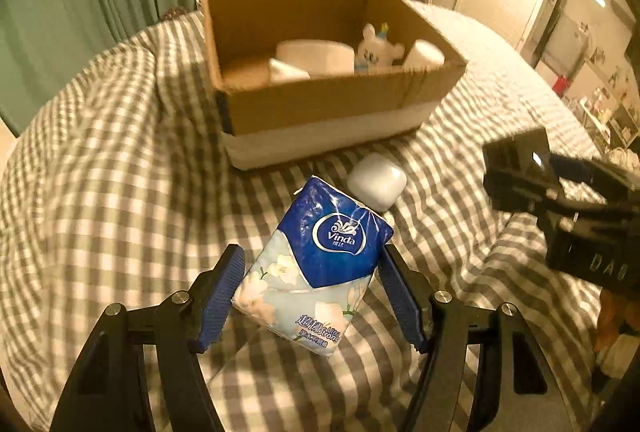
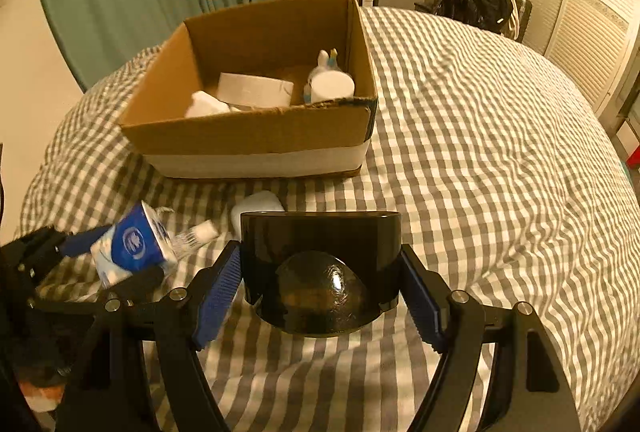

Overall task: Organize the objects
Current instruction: 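Carry tissue pack and black case into the box and open both grippers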

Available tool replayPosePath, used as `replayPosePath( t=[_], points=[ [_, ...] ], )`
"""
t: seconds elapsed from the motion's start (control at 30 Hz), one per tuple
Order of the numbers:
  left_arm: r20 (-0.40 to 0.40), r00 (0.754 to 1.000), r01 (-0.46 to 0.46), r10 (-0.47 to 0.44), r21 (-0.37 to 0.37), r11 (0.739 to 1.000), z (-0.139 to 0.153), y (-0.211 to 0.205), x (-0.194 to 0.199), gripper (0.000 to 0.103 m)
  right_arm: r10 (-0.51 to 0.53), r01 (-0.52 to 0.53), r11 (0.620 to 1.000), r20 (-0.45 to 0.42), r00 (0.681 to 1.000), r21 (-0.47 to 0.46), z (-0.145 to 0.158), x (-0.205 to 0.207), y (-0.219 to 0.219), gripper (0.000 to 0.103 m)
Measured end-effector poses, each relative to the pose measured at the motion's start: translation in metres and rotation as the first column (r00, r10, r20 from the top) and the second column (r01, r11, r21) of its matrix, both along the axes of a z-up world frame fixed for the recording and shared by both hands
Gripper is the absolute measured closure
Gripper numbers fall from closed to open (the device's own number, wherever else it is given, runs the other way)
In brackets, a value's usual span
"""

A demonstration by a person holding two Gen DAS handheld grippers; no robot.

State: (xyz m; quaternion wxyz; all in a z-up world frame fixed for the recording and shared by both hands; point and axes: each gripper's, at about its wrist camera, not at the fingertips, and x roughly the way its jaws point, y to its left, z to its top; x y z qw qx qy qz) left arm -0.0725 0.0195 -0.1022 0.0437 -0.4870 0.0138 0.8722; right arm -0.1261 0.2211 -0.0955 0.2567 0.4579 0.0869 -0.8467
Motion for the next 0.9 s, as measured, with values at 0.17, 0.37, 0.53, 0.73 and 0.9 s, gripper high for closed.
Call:
replayPosePath(
  t=[0.17, 0.37, 0.53, 0.73, 0.9],
  points=[
    [-0.051, 0.998, -0.029, 0.03, 0.014, 0.999, 0.021, -0.031, 0.005, 0.033, 0.009, -0.009, 1.0, -0.019, 1.0, -0.014, 0.018, 0.025, 0.007, 0.028],
    [-0.114, 0.992, -0.042, 0.043, 0.01, 0.999, 0.053, -0.036, 0.017, 0.033, 0.033, -0.035, 0.999, -0.08, 0.996, -0.028, 0.046, 0.049, -0.009, 0.028],
    [-0.165, 0.985, -0.04, 0.041, 0.011, 0.999, 0.079, -0.038, 0.017, 0.033, 0.055, -0.06, 0.997, -0.121, 0.991, -0.043, 0.074, 0.06, -0.01, 0.028],
    [-0.213, 0.976, -0.037, 0.041, 0.022, 0.999, 0.109, -0.043, -0.002, 0.033, 0.082, -0.09, 0.995, -0.188, 0.979, -0.036, 0.11, 0.06, -0.014, 0.028],
    [-0.238, 0.97, -0.039, 0.042, 0.015, 0.999, 0.125, -0.048, -0.03, 0.033, 0.082, -0.098, 0.993, -0.203, 0.976, -0.07, 0.13, 0.04, -0.022, 0.028]
  ],
)
